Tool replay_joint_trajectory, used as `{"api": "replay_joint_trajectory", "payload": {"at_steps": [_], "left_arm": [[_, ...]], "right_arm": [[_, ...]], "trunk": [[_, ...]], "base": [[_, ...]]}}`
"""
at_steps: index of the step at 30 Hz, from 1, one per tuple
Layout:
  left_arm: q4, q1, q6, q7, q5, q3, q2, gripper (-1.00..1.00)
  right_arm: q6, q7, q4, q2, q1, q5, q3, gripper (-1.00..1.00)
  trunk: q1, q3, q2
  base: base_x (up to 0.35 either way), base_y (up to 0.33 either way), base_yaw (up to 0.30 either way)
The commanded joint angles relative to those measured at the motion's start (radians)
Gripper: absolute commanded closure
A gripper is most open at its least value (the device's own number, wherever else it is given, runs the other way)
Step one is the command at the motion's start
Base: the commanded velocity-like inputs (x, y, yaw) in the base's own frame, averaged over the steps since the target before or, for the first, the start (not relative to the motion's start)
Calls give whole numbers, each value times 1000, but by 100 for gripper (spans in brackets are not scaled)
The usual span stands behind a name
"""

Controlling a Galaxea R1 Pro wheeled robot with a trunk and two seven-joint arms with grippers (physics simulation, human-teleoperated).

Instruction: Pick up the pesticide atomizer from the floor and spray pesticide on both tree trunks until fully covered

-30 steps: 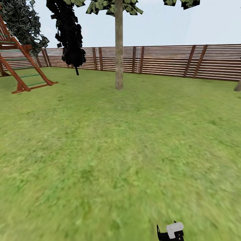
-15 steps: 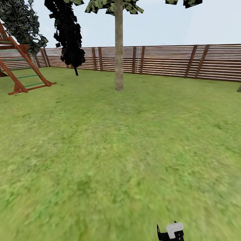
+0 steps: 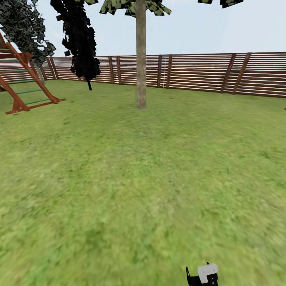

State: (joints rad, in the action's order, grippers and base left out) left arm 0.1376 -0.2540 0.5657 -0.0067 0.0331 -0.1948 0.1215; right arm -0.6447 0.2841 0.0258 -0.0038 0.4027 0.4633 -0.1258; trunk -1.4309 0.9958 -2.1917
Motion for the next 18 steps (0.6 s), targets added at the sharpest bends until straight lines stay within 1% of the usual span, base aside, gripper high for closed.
{"api": "replay_joint_trajectory", "payload": {"at_steps": [1,18], "left_arm": [[-1,-1,3,-1,3,-4,0,100],[0,-1,2,1,2,-11,1,100]], "right_arm": [[-3,4,-1,0,1,11,-8,-100],[-3,4,-1,0,1,11,-8,-100]], "trunk": [[0,1,0],[0,1,0]], "base": [[336,0,0],[336,0,0]]}}
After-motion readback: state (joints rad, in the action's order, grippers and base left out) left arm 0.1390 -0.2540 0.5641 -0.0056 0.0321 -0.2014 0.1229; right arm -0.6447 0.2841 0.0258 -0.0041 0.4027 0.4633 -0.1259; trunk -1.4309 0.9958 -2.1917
